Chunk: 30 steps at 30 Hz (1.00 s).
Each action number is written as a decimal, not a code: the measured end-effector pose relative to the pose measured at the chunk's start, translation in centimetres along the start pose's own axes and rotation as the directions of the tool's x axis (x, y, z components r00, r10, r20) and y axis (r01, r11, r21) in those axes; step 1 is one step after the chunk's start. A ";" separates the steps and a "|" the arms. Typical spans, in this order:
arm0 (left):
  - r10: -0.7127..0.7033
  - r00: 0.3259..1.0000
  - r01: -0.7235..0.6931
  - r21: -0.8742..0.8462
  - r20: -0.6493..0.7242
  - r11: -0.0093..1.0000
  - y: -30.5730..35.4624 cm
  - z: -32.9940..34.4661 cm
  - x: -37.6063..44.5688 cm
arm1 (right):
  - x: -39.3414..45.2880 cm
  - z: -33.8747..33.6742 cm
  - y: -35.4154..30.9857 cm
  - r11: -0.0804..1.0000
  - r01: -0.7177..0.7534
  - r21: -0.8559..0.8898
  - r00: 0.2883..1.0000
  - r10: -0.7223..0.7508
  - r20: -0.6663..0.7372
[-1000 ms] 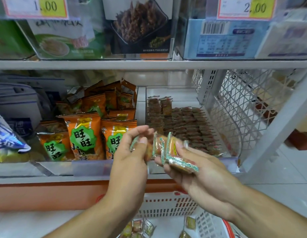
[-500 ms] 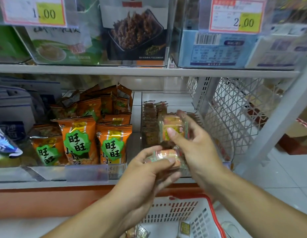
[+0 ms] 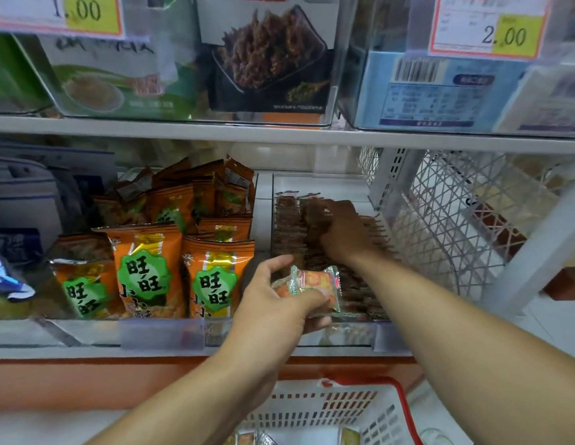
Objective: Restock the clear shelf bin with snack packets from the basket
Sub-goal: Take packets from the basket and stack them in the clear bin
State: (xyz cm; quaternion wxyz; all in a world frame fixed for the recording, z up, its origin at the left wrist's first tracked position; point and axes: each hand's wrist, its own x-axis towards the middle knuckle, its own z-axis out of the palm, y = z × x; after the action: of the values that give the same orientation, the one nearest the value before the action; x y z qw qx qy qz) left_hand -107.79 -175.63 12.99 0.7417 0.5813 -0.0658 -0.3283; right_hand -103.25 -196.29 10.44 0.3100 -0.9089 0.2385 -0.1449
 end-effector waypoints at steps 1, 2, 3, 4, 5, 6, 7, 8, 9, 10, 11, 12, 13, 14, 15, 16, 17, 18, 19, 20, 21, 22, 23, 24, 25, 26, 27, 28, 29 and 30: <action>0.000 1.000 0.000 -0.001 0.002 1.000 0.0 -0.1 0.1 | 0.0 0.2 -0.1 1.000 -0.009 0.024 0.999 0.010 -0.036; 0.003 1.000 -0.003 -0.001 0.004 1.000 0.0 -0.1 0.1 | 0.0 0.4 -0.1 0.998 -0.036 0.054 0.997 0.039 -0.062; 0.004 1.000 -0.004 -0.001 0.004 1.000 -0.1 -0.2 0.2 | 0.0 0.5 -0.2 0.992 -0.077 0.102 0.994 0.084 -0.075; 0.006 1.000 -0.006 -0.002 0.005 1.000 -0.1 -0.2 0.2 | 0.0 0.6 -0.4 0.980 -0.124 0.156 0.988 0.137 -0.077; 0.006 1.000 -0.006 -0.002 0.004 1.000 -0.2 -0.2 0.2 | 0.0 0.8 -0.5 0.966 -0.161 0.200 0.982 0.178 -0.069; 0.004 1.000 -0.004 -0.001 0.004 1.000 -0.2 -0.2 0.2 | 0.1 0.9 -0.6 0.957 -0.179 0.229 0.979 0.197 -0.058; 0.004 1.000 -0.004 0.000 0.005 1.000 -0.2 -0.2 0.2 | 0.0 0.9 -0.6 0.953 -0.179 0.246 0.979 0.196 -0.047; 0.005 1.000 -0.005 0.004 0.005 1.000 -0.3 -0.2 0.1 | -0.1 1.0 -0.7 0.953 -0.164 0.254 0.983 0.180 -0.040; 0.006 1.000 -0.006 0.008 0.006 1.000 -0.3 -0.3 0.1 | -0.2 1.0 -0.8 0.959 -0.142 0.246 0.987 0.157 -0.042; 0.006 1.000 -0.006 0.012 0.007 1.000 -0.3 -0.3 0.1 | -0.4 1.0 -0.9 0.967 -0.124 0.222 0.989 0.138 -0.050; 0.005 1.000 -0.005 0.015 0.009 1.000 -0.3 -0.4 0.1 | -0.5 1.0 -1.0 0.975 -0.114 0.189 0.990 0.126 -0.055; 0.005 1.000 -0.005 0.015 0.011 1.000 -0.2 -0.4 0.0 | -0.5 1.1 -1.0 0.981 -0.111 0.158 0.992 0.119 -0.045; 0.005 1.000 -0.005 0.012 0.013 1.000 -0.2 -0.4 0.0 | -0.5 1.1 -1.0 0.986 -0.104 0.133 0.994 0.108 -0.025; 0.003 1.000 -0.003 0.008 0.014 1.000 -0.2 -0.5 0.0 | -0.5 1.2 -0.9 0.990 -0.087 0.112 0.996 0.088 -0.008; 0.000 1.000 0.000 0.004 0.016 1.000 -0.2 -0.5 -0.1 | -0.5 1.2 -0.8 0.994 -0.069 0.089 0.998 0.069 0.000; -0.001 1.000 0.001 -0.001 0.019 1.000 -0.1 -0.5 -0.1 | -0.4 1.1 -0.6 0.996 -0.052 0.067 0.999 0.052 -0.003; -0.001 1.000 0.001 -0.005 0.024 1.000 -0.1 -0.5 -0.1 | -0.3 1.1 -0.4 0.998 -0.041 0.049 0.999 0.041 -0.010; 0.000 1.000 0.000 -0.006 0.029 1.000 -0.1 -0.5 -0.1 | -0.2 1.1 -0.2 0.999 -0.032 0.028 0.999 0.032 -0.009; 0.003 0.999 -0.003 -0.006 0.035 1.000 -0.1 -0.6 -0.1 | -0.1 1.1 0.0 1.000 -0.024 0.001 1.000 0.024 0.010; 0.007 0.999 -0.006 -0.005 0.038 1.000 -0.1 -0.6 -0.1 | 0.0 1.2 0.3 1.000 -0.017 -0.026 0.999 0.018 0.035; 0.010 0.999 -0.010 -0.004 0.041 1.000 -0.1 -0.6 -0.1 | 0.0 1.3 0.4 0.999 -0.009 -0.044 0.999 0.011 0.045; 0.011 0.999 -0.011 -0.006 0.045 1.000 -0.1 -0.7 -0.1 | 0.1 1.3 0.6 0.999 -0.002 -0.044 1.000 0.004 0.031; 0.010 0.999 -0.010 -0.012 0.051 1.000 -0.1 -0.8 -0.1 | 0.1 1.2 0.6 0.999 -0.005 -0.032 1.000 0.005 0.000; 0.008 0.998 -0.007 -0.023 0.055 1.000 0.0 -0.8 -0.1 | 0.0 1.1 0.5 1.000 -0.008 -0.006 0.999 0.008 -0.039; 0.004 0.998 -0.002 -0.037 0.058 0.999 0.0 -0.9 -0.1 | -0.2 0.8 0.3 1.000 -0.006 0.031 0.996 0.008 -0.085; 0.000 0.998 0.003 -0.050 0.060 0.999 0.1 -1.0 -0.1 | -0.5 0.5 0.0 0.997 0.005 0.074 0.991 0.005 -0.136; -0.001 0.998 0.005 -0.064 0.062 0.998 0.2 -1.1 -0.1 | -0.8 0.0 -0.4 0.994 0.018 0.111 0.982 0.003 -0.188; 0.001 0.998 0.004 -0.079 0.065 0.997 0.4 -1.1 -0.2 | -1.3 -0.5 -0.8 0.991 0.038 0.128 0.970 -0.006 -0.244; 0.004 0.998 0.003 -0.096 0.067 0.995 0.5 -1.2 -0.2 | -2.0 -1.0 -1.3 0.987 0.054 0.149 0.958 -0.009 -0.286; 0.009 0.998 -0.001 -0.114 0.065 0.993 0.7 -1.2 -0.3 | -2.9 -1.6 -1.7 0.972 0.057 0.229 0.957 0.012 -0.290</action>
State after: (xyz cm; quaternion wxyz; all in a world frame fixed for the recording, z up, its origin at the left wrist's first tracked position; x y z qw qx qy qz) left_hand -107.14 -174.41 13.31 0.7719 0.5267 -0.0727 -0.3485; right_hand -105.75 -194.37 12.45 0.3752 -0.8375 0.2519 -0.3071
